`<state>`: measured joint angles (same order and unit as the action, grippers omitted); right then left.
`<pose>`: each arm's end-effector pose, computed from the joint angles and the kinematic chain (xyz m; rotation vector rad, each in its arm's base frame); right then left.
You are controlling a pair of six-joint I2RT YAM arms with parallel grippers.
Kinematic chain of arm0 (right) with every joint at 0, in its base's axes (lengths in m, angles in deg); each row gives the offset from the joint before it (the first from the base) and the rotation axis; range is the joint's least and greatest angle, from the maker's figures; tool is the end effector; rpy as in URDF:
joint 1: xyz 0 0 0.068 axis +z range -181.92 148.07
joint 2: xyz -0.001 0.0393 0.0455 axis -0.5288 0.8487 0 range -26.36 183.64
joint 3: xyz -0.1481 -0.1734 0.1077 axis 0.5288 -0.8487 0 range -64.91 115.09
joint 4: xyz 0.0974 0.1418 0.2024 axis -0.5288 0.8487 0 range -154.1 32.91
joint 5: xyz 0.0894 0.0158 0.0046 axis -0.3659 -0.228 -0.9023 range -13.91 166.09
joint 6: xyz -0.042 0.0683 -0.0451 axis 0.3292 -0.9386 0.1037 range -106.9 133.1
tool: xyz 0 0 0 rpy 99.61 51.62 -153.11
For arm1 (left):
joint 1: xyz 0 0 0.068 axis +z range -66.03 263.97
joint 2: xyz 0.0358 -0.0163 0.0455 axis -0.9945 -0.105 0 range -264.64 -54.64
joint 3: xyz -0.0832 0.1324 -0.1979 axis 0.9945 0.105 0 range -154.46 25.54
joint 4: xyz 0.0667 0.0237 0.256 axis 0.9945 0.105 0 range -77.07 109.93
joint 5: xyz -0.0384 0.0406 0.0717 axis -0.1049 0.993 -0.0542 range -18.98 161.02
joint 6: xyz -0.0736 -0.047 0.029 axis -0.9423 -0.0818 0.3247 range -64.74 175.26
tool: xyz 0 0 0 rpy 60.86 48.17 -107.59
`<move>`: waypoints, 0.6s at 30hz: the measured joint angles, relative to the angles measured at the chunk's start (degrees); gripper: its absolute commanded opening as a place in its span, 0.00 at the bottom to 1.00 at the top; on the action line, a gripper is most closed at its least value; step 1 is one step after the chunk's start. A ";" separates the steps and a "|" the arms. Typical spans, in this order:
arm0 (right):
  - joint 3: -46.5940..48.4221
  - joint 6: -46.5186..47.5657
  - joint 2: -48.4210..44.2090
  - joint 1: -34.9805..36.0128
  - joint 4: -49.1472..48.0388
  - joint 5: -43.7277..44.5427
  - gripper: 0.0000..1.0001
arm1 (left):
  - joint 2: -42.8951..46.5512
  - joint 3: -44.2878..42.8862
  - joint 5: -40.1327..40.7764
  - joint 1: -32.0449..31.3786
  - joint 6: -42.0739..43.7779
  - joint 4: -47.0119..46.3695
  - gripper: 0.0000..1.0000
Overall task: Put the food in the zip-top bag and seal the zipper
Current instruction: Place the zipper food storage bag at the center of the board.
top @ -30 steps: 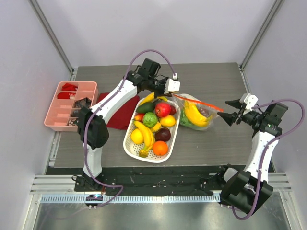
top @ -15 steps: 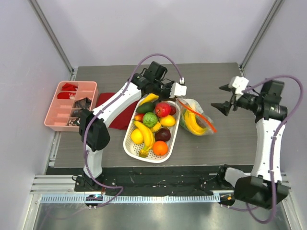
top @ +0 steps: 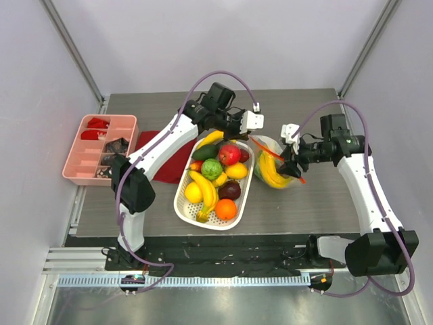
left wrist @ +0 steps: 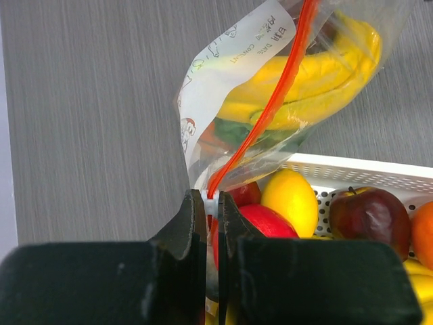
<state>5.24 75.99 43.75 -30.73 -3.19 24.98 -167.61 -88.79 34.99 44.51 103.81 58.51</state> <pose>0.2466 0.0695 0.2919 -1.3988 1.7197 0.6099 0.3268 -0.3321 0.3046 1.7657 1.3884 -0.6470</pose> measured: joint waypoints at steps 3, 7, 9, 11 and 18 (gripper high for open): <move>-2.32 -2.16 -0.68 2.23 -2.54 2.40 0.56 | 0.00 0.00 0.02 0.07 -0.37 0.31 0.00; -2.64 -5.35 0.07 3.82 -7.23 4.70 0.47 | 0.00 0.00 0.02 0.11 -0.48 0.42 0.00; -2.64 -6.67 0.37 4.28 -9.16 5.70 0.47 | 0.00 0.00 0.02 0.11 -0.57 0.44 0.00; -2.67 -7.45 0.68 4.52 -10.67 6.58 0.48 | 0.00 0.00 0.02 0.11 -0.61 0.55 0.00; -2.67 -8.17 1.42 5.01 -12.98 8.02 0.44 | 0.00 0.00 0.02 0.13 -0.92 0.55 0.00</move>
<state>2.57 67.82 45.17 -25.73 -16.17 33.00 -167.61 -88.79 35.01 44.64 102.90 59.05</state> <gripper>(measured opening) 0.489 0.056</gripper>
